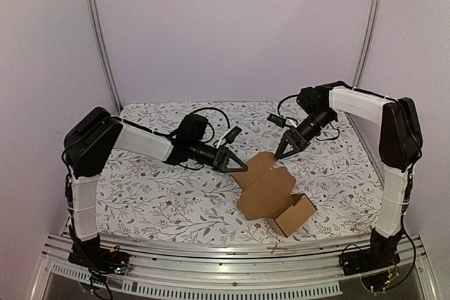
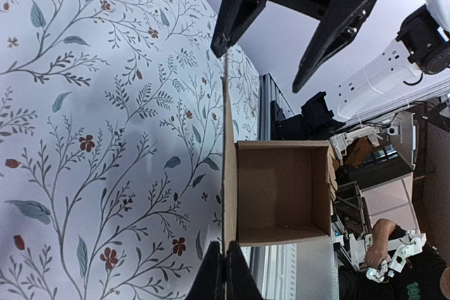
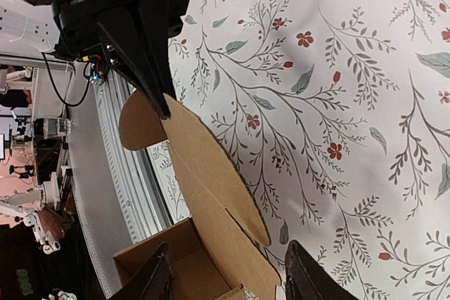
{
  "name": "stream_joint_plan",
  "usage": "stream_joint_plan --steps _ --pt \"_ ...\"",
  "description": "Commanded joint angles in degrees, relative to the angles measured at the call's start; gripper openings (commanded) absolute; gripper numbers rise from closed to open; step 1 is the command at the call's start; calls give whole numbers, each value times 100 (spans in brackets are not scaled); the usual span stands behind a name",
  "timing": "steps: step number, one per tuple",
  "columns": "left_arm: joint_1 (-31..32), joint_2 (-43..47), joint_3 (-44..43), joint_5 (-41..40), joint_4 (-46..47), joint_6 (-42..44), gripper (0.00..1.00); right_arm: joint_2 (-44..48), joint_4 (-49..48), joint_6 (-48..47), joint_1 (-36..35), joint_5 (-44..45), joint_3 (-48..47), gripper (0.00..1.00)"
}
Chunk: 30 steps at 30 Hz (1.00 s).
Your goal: Fold the paper box
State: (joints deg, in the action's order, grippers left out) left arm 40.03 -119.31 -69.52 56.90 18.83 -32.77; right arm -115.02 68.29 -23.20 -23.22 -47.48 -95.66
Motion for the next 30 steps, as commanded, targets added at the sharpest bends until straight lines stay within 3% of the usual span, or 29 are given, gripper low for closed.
stream_joint_plan --steps 1,6,9,14,20,26,30 --pt "-66 -60 167 39 515 -220 2 -14 -75 -130 -63 242 -173 54" --pt "-57 -84 217 40 670 -294 2 -257 -71 -108 -233 260 -224 55" --pt "-56 -93 244 28 682 -296 2 -301 -130 -60 -259 215 -264 51" --pt "-57 -137 246 -6 716 -326 2 -295 -264 84 -267 187 -293 26" --pt "-57 -211 267 -91 852 -452 3 -195 -536 219 -341 463 -197 11" --pt "-57 -277 229 -535 933 -779 9 55 -1044 341 -809 1670 45 0" --pt "-62 -330 243 -1053 809 -1076 15 76 -1300 415 -1142 2879 22 0"
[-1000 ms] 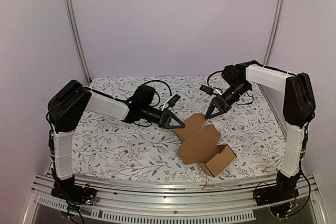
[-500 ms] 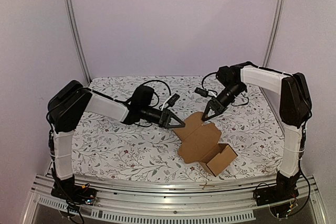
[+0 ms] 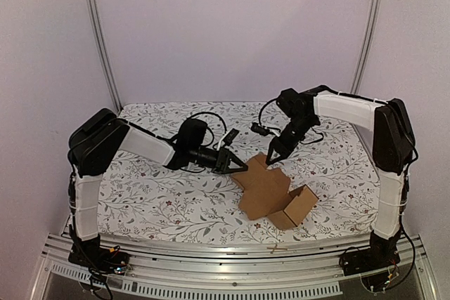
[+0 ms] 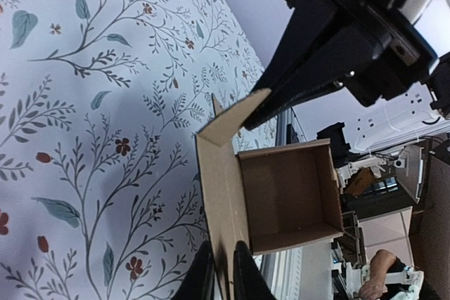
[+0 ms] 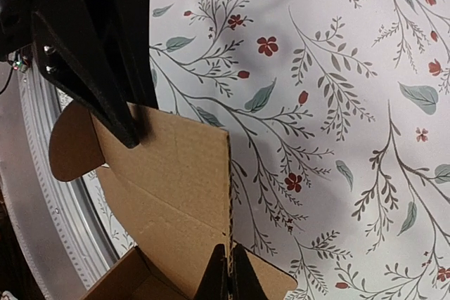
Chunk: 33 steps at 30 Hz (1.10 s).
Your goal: Fold the paper box
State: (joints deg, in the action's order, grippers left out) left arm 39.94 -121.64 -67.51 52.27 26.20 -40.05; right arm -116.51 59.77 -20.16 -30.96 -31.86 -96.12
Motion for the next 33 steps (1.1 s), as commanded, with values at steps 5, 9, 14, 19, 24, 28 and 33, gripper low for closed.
stream_joint_plan --steps 5,9,14,19,24,28,33 --pt "-48 79 471 -1438 -46 -509 31 148 -666 -14 -695 2476 39 0" --pt "-58 846 1474 -2246 230 -498 41 -84 -893 -342 -1133 3696 58 0" --pt "-57 1273 2208 -2956 358 -797 42 -327 -1073 -624 -1523 4476 103 0" --pt "-47 1330 2925 -2809 1625 -1197 42 -428 -1247 -857 -1793 4932 290 0" --pt "25 1043 3143 -2610 2538 -1568 39 -576 -1263 -907 -1814 4878 375 0" --pt "124 805 3222 -2667 3183 -1876 36 -638 -1403 -941 -1825 4869 580 3" --pt "185 680 3350 -3016 3592 -2067 34 -415 -2024 -1048 -1935 5157 1198 7"
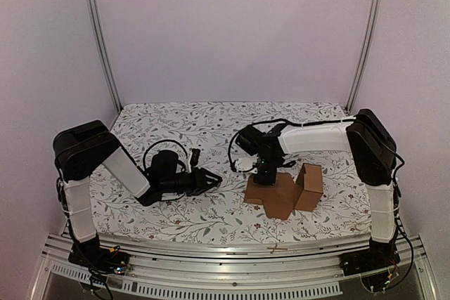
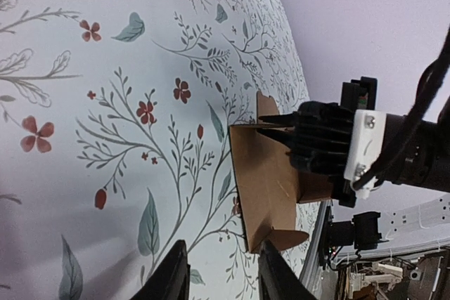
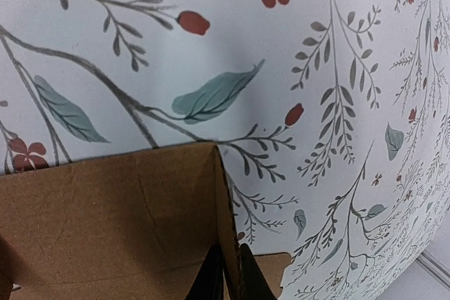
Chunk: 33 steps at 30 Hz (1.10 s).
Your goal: Fold the paper box
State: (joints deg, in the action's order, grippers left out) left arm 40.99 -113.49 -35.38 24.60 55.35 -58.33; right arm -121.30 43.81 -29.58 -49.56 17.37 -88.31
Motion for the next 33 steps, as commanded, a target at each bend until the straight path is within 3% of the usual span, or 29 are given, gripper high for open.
stream_joint_plan --steps 1,8,17,24,33 --pt "76 -142 166 -273 706 -234 33 118 -534 -87 -90 258 513 8" --pt "50 -1 276 -390 696 -194 32 359 -964 -344 -350 804 1107 15" --pt "141 -35 66 -328 502 -32 29 973 -910 -122 -353 623 1171 27" --pt "414 -119 -148 -452 491 -82 15 999 -373 239 -98 -225 797 39" --pt "943 -415 -608 -233 475 -230 6 910 34 515 342 -1164 508 40"
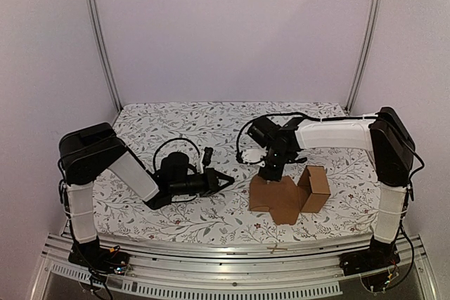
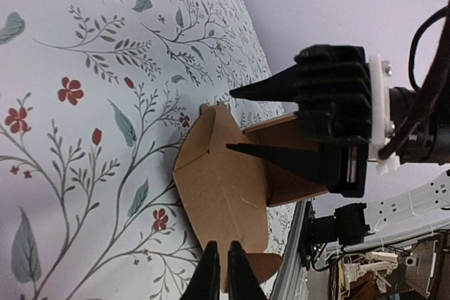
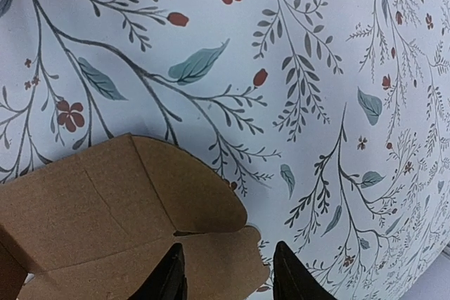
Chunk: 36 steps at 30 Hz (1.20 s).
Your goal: Fold the paper box
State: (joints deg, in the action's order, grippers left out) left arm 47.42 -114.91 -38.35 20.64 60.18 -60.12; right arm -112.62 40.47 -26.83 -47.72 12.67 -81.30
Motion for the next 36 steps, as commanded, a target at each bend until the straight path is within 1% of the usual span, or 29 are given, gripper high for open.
stream_joint_plan --steps 1,4,7,12,15,19,20,23,29,32,36 --pt "355 -342 -401 187 -7 -79 6 67 422 266 224 -820 -243 40" --pt "498 -567 -709 260 -22 -214 4 150 533 372 494 -1151 -425 40" --pt "609 -810 -990 327 -63 -339 2 86 537 493 773 -1196 -655 40" --pt "739 -1022 -1234 417 -146 -454 1 -456 571 629 947 -1195 -1118 40" --pt "793 -1060 -1346 436 -493 -466 0 -832 699 667 948 -1201 -1465 40" --pt "847 -1134 -1484 450 -997 -401 0 -1221 815 720 949 -1197 -1704 40" --pt "856 -1177 -1518 465 -1076 -413 0 -1283 842 729 941 -1389 -1725 40" --pt "857 -1295 -1478 446 -986 -597 0 -1364 935 740 942 -1588 -1732 39" --pt "857 -1436 -1473 382 -948 -772 0 -1279 1160 745 945 -2104 -1645 39" --pt "857 -1433 -1504 342 -1174 -770 0 -1150 1220 758 941 -2287 -1540 39" --pt "864 -1339 -1561 171 -1740 -640 0 -944 1261 773 942 -2479 -1349 39"
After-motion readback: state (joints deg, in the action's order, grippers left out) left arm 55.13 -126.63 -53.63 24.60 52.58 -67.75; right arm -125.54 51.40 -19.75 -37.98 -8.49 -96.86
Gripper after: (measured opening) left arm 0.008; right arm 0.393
